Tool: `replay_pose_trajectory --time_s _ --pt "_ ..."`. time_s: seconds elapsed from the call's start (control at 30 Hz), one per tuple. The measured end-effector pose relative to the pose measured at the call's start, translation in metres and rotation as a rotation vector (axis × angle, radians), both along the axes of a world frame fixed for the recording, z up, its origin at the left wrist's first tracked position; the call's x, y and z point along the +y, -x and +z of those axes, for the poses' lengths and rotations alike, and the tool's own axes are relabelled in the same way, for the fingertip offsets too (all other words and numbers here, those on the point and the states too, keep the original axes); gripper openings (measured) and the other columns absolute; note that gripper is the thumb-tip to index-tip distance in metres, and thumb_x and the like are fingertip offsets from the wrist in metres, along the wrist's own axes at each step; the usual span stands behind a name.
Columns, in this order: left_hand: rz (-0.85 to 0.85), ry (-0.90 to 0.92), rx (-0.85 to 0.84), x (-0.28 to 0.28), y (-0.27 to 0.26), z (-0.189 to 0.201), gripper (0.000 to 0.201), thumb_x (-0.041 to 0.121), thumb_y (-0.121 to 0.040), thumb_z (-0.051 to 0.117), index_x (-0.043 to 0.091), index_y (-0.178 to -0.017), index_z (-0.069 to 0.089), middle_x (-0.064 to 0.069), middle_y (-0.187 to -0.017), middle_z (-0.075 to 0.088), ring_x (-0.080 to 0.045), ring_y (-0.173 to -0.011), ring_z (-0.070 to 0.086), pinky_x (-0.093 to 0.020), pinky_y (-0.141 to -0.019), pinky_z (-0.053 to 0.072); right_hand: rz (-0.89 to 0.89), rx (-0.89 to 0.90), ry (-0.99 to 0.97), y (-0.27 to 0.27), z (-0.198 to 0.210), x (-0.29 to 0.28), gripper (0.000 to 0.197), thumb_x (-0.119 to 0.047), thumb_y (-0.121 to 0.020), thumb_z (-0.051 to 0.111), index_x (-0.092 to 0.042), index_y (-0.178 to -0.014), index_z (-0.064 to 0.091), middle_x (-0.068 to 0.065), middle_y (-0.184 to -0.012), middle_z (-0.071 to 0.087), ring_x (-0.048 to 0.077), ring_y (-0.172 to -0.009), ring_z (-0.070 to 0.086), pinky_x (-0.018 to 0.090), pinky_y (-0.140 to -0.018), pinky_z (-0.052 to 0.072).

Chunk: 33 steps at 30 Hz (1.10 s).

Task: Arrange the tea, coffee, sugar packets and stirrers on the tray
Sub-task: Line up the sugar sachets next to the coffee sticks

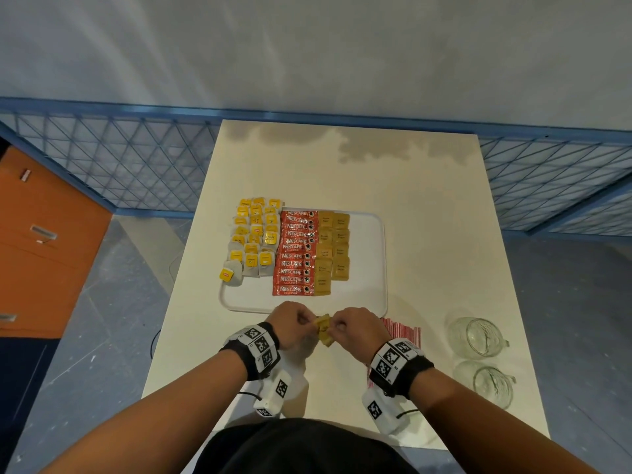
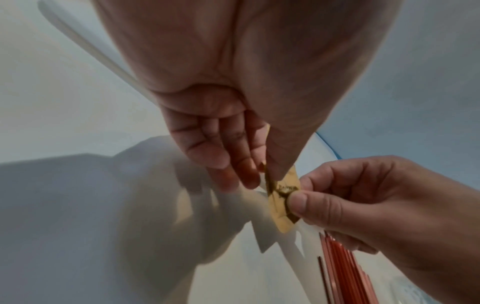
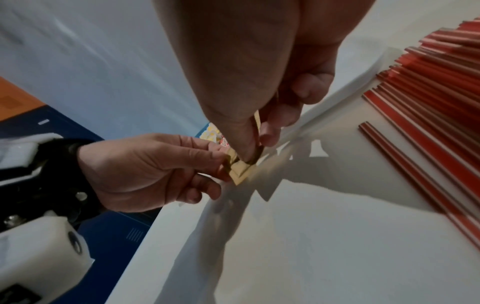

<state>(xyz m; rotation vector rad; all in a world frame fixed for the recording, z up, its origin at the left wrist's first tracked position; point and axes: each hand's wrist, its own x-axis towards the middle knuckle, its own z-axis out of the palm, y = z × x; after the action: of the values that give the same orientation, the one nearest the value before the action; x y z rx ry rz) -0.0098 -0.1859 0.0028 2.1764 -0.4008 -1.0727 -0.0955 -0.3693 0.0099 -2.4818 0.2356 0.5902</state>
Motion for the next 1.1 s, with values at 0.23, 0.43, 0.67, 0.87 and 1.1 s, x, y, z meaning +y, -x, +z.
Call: replay_pose_trajectory --time_s 0.23,0.43,0.67,0.87,1.1 --pt "-0.063 0.078 -0.073 -0.009 -0.018 0.012 0.019 0.018 -0.091 0.071 0.030 -0.078 0.067 0.011 -0.077 0.068 -0.005 -0.074 0.063 -0.022 -0.072 0.047 -0.173 -0.091 -0.131 -0.006 0.012 -0.006 0.021 -0.044 -0.093 0.066 -0.031 -0.107 0.074 -0.011 -0.091 0.070 0.009 -0.081 0.064 0.031 -0.074 0.054" --pt "-0.057 0.083 -0.117 -0.013 -0.032 0.013 0.015 0.018 -0.091 0.071 0.029 -0.080 0.070 0.008 -0.079 0.070 -0.009 -0.077 0.065 -0.027 -0.077 0.053 -0.181 -0.092 -0.144 -0.018 0.015 -0.008 0.015 -0.035 -0.096 0.061 -0.030 -0.097 0.075 -0.011 -0.095 0.071 0.009 -0.085 0.063 0.036 -0.080 0.057" --pt "-0.017 -0.067 -0.216 -0.006 -0.029 0.003 0.010 0.019 -0.084 0.075 0.026 -0.085 0.067 0.008 -0.085 0.068 -0.010 -0.078 0.063 -0.020 -0.070 0.047 -0.273 -0.063 -0.063 -0.046 0.015 -0.024 0.023 -0.029 -0.097 0.058 -0.025 -0.076 0.065 -0.005 -0.083 0.068 0.017 -0.075 0.065 0.041 -0.072 0.059" --pt "-0.013 -0.175 -0.219 0.004 -0.028 -0.006 0.015 0.033 -0.079 0.079 0.028 -0.071 0.069 0.013 -0.075 0.068 -0.005 -0.075 0.062 -0.022 -0.068 0.047 -0.368 0.032 -0.013 -0.062 0.006 -0.030 0.026 -0.029 -0.097 0.058 -0.021 -0.075 0.068 0.000 -0.080 0.070 0.022 -0.074 0.068 0.036 -0.068 0.060" --pt "-0.003 -0.193 -0.233 0.004 -0.026 -0.004 0.016 0.038 -0.081 0.079 0.024 -0.075 0.075 0.010 -0.074 0.069 -0.007 -0.073 0.060 -0.022 -0.064 0.043 -0.382 0.065 0.053 -0.067 0.002 -0.027 0.021 -0.033 -0.098 0.056 -0.015 -0.090 0.065 0.003 -0.088 0.069 0.025 -0.081 0.068 0.039 -0.073 0.059"
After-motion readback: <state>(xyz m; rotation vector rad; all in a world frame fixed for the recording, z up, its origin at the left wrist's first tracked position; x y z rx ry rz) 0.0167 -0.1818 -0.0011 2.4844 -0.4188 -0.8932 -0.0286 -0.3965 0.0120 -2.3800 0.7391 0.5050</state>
